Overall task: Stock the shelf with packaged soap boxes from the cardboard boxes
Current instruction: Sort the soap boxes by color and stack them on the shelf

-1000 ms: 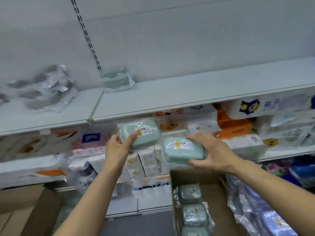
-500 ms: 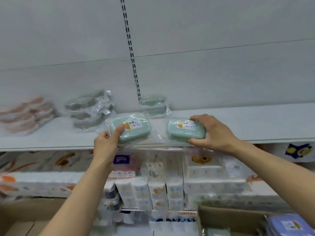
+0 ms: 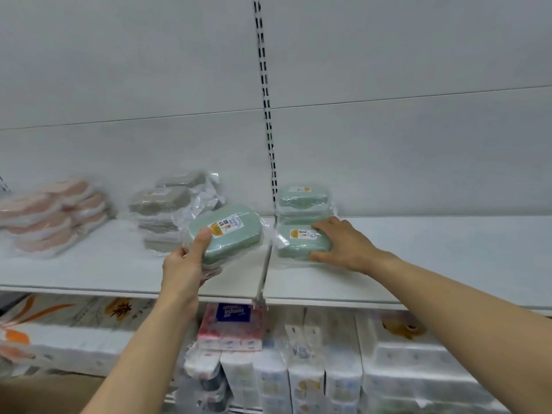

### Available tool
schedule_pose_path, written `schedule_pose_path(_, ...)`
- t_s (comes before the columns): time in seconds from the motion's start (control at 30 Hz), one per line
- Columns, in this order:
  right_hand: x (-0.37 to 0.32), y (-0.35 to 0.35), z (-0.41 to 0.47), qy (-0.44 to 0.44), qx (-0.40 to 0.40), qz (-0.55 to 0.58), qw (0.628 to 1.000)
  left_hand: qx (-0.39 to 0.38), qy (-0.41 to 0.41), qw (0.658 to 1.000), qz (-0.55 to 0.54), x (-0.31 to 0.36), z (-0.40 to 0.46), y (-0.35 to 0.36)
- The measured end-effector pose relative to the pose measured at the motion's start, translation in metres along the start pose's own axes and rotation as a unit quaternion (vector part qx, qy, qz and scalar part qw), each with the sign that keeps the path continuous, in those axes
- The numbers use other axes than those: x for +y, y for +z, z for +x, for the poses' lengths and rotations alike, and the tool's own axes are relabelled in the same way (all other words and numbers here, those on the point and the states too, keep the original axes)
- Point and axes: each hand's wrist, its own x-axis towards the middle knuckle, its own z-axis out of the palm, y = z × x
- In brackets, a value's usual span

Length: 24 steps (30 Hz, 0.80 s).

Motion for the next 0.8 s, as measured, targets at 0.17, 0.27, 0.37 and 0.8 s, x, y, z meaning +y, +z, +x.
schedule_pose_path(0.17,0.001,0.006,0.009,0.019,0.019,-0.058,0.998,-0.021,-0.015,1.0,-0.007,-0.003,0.014,0.006)
schedule_pose_path(0.27,-0.005,-0.001,0.004,-0.011,0.127,-0.04,0.991,-0.039,-0.017,0.999,-0.012,-0.001,0.016,0.014)
schedule_pose_path(0.37,-0.028,-0.025,-0.005,-0.096,0.173,0.143,0.97,-0.076,-0.026,0.997,-0.007,0.001,0.016,0.024)
schedule_pose_path(0.8,-0.016,-0.045,0.014,-0.124,0.067,0.121,0.983,-0.22,-0.044,0.973,0.056,-0.008,0.013,0.071)
